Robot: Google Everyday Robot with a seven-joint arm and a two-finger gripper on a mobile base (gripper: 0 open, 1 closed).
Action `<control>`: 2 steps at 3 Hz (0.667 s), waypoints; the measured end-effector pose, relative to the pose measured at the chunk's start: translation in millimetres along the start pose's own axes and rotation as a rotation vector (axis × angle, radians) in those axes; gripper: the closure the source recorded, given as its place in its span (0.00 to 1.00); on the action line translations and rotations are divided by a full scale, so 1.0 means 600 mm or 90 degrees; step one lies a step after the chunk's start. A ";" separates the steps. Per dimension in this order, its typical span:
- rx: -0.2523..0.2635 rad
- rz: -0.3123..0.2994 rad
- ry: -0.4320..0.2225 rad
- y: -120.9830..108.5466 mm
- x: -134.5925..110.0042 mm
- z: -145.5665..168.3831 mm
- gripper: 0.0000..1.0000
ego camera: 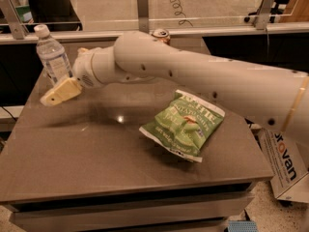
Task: Knock blue plastic bottle over
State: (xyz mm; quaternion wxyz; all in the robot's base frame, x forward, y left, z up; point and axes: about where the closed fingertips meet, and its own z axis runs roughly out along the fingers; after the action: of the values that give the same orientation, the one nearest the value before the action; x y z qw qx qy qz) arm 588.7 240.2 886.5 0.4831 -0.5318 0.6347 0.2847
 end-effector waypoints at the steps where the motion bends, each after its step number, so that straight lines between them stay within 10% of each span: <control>1: 0.017 0.037 -0.021 -0.012 -0.019 0.054 0.00; 2: 0.027 0.080 -0.039 -0.020 -0.032 0.090 0.18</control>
Offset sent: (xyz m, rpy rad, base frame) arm 0.0434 0.0719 -0.0018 0.1568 0.1316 -0.1260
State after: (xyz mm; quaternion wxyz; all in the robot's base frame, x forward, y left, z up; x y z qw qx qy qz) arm 616.0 292.0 885.7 0.4945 -0.4720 0.6574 0.3170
